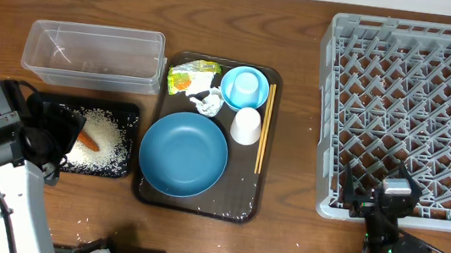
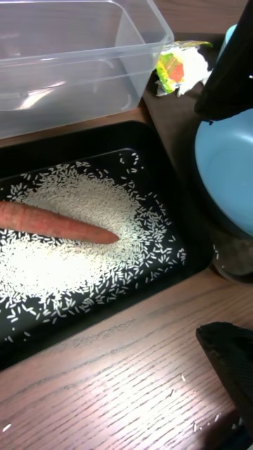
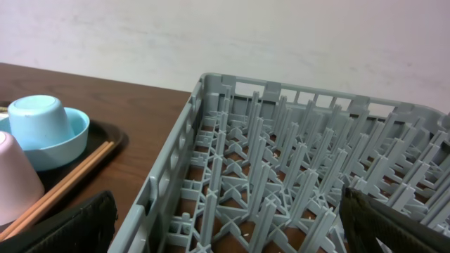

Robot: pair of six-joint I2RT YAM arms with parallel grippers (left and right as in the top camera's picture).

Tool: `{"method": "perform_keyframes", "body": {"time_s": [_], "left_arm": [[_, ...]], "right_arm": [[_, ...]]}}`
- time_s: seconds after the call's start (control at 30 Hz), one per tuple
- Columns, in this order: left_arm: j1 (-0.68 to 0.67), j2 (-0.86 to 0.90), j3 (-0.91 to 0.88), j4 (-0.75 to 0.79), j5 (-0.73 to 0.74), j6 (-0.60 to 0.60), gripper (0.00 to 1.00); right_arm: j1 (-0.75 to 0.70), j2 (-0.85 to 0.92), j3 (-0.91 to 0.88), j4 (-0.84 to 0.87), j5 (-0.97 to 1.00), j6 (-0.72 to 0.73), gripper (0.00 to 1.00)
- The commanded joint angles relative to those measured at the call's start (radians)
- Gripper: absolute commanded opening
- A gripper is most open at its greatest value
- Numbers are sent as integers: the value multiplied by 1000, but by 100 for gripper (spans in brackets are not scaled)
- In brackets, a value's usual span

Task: Sort waste into correct bins and load items into the dishwasher rack
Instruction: 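Carry the carrot to the black tray and drop it on the rice, then reach the right gripper to the white cup and grasp it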

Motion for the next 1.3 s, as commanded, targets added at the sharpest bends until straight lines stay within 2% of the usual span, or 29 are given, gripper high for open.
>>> {"method": "perform_keyframes", "body": {"time_s": [0.0,0.1,0.17,0.3,0.37,0.43,0.53,0.6,0.67,0.7,0.87,1.0,1.27], "left_arm": [[5,2,21,-6,-24,-15,94],[5,2,21,-6,-24,-15,95],[5,2,21,-6,-24,-15,95],[5,2,21,-6,-24,-15,95],[5,2,21,-6,-24,-15,95],[5,2,21,-6,-24,-15,96],[5,2,21,-6,-24,-15,96],[5,2,21,-6,-24,-15,96],[5,2,21,-6,-24,-15,96],[5,2,21,-6,-24,-15,96],[5,2,21,-6,-24,-15,96],[5,2,21,-6,-24,-15,96],[5,2,21,-6,-24,-15,96]], "right_arm": [[-16,0,-2,-4,-7,12,99],[-16,0,-2,7,-64,13,99],[-16,0,-2,43,-210,58,99],[-16,0,-2,62,-746,382,99],[-16,0,-2,109,-874,512,99],[-15,0,-2,164,-913,700,99],[-14,0,-2,330,-803,1078,99],[-14,0,-1,500,-760,1172,99],[-14,0,10,643,-741,1191,99],[-14,0,28,661,-731,1196,99],[-14,49,196,539,-725,1156,99],[-14,182,392,344,-725,995,99],[4,670,876,-283,-819,527,99]]}}
